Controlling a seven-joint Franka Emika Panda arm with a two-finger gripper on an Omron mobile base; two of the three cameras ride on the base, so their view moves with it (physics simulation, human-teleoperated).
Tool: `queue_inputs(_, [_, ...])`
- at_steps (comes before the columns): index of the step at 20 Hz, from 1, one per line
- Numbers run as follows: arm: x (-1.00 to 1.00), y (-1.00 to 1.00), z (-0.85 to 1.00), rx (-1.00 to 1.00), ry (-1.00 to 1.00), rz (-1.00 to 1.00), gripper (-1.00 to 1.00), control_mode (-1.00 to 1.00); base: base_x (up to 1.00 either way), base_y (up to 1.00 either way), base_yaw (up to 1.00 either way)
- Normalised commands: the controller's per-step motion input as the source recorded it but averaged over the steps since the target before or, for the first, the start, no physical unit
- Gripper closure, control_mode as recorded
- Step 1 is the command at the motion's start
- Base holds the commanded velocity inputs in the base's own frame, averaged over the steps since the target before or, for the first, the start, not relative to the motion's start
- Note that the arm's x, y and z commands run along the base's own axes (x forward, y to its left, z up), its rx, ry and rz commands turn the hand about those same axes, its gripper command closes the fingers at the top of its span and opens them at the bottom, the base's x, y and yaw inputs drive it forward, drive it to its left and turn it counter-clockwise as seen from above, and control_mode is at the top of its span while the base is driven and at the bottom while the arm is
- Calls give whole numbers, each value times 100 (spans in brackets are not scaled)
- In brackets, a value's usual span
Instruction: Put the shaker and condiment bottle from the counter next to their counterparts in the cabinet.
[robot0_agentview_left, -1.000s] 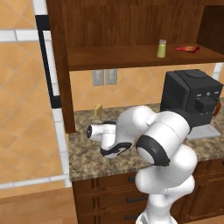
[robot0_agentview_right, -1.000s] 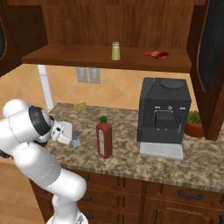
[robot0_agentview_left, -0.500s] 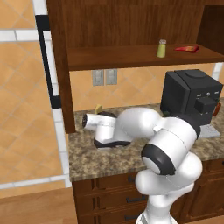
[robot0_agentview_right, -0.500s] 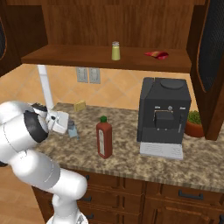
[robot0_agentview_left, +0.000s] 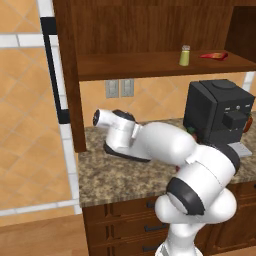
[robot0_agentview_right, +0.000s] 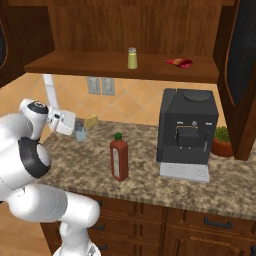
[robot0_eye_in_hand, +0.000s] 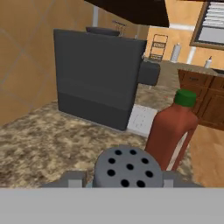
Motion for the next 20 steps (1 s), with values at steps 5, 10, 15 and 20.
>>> queue_inputs(5, [-18,6,68,-5,0,0,100,-100,0,0,0])
queue_inputs(10, [-45,8,72,-2,0,3,100,-100,0,0,0])
queue_inputs(15, [-12,-31,71,10,0,11,100,-100,0,0,0])
queue_inputs(20, [-20,-60,57,18,0,14,100,-100,0,0,0])
